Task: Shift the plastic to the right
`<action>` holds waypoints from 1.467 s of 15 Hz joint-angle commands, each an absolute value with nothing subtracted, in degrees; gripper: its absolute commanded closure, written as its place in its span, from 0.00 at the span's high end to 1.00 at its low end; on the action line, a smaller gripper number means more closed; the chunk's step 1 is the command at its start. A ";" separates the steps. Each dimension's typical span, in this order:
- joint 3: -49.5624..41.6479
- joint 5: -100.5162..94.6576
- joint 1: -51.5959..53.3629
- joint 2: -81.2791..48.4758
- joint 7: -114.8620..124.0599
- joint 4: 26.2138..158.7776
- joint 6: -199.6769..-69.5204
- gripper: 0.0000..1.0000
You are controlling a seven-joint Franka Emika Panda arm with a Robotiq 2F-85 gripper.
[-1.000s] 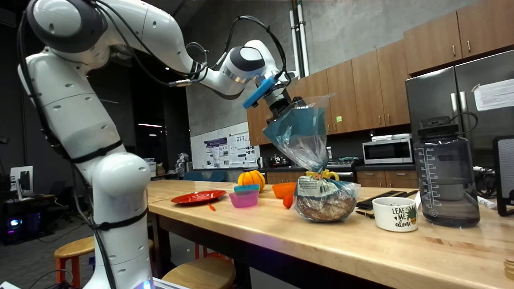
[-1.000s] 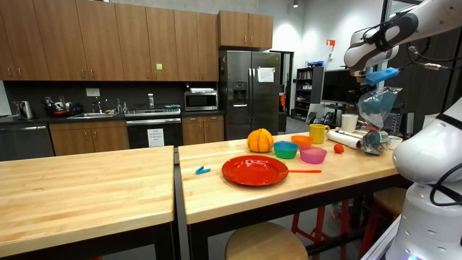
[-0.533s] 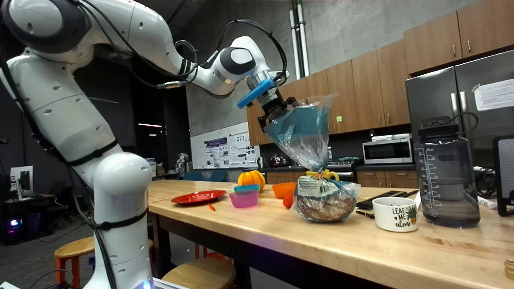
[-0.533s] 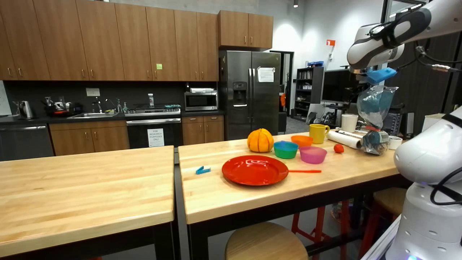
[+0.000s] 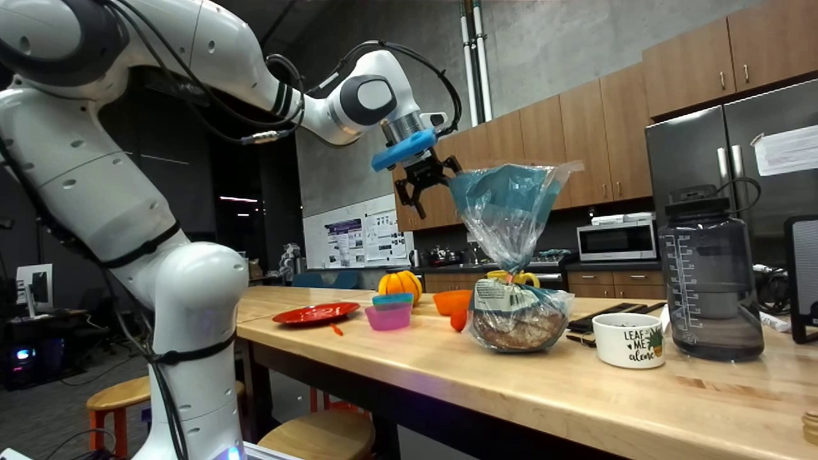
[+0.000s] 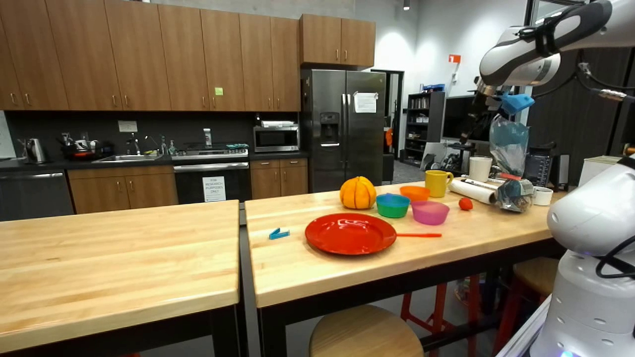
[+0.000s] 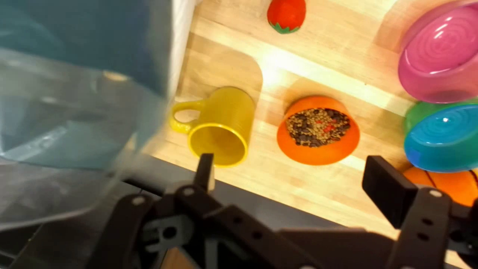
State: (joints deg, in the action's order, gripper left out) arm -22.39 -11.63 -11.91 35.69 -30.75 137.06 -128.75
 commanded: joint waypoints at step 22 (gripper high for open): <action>-2.49 -9.12 -11.67 37.05 12.91 139.92 -111.27 1.00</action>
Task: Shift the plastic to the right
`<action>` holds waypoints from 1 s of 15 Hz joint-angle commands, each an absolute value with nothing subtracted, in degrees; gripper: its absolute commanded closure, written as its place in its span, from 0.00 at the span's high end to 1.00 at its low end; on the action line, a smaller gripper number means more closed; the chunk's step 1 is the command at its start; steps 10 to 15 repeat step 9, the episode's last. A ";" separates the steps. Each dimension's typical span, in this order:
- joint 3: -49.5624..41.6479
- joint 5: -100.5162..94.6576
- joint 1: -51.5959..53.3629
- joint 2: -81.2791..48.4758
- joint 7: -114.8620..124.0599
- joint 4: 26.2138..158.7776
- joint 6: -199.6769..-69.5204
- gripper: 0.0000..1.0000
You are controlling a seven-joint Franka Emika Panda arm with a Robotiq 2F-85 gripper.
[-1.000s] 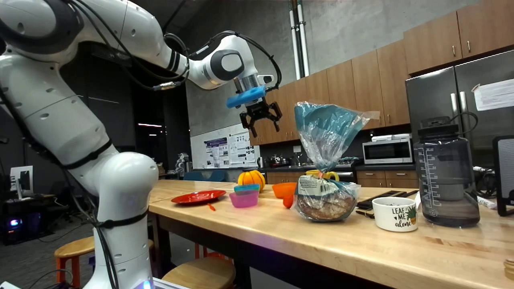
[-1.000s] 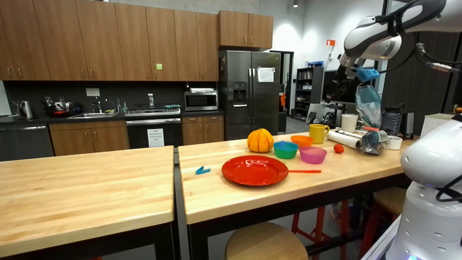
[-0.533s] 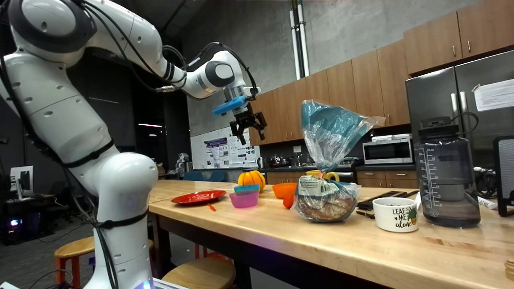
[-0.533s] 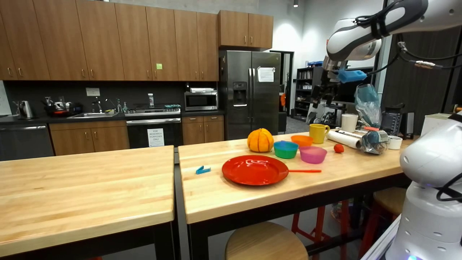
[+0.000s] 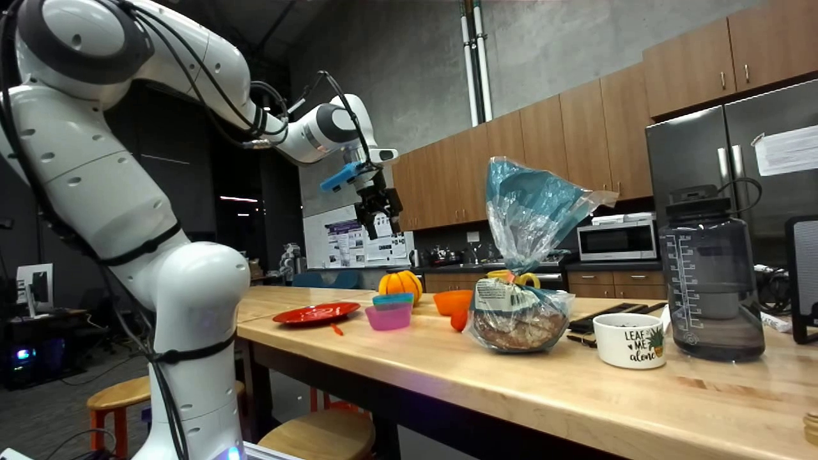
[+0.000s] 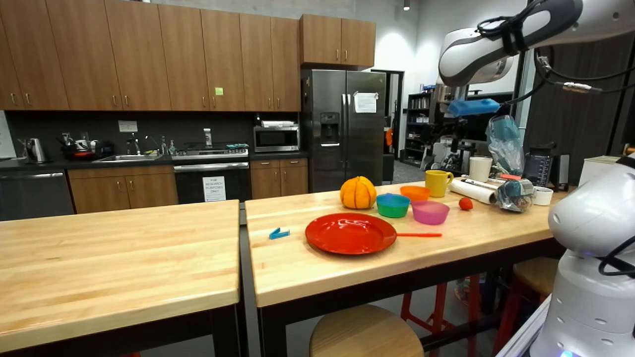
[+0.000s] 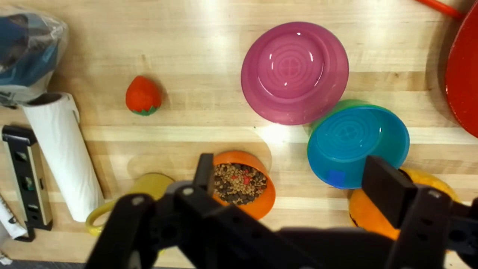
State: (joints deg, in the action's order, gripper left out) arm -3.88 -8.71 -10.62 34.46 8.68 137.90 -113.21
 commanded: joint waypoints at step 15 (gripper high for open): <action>3.45 -22.08 -12.89 40.67 19.69 143.38 -102.66 1.00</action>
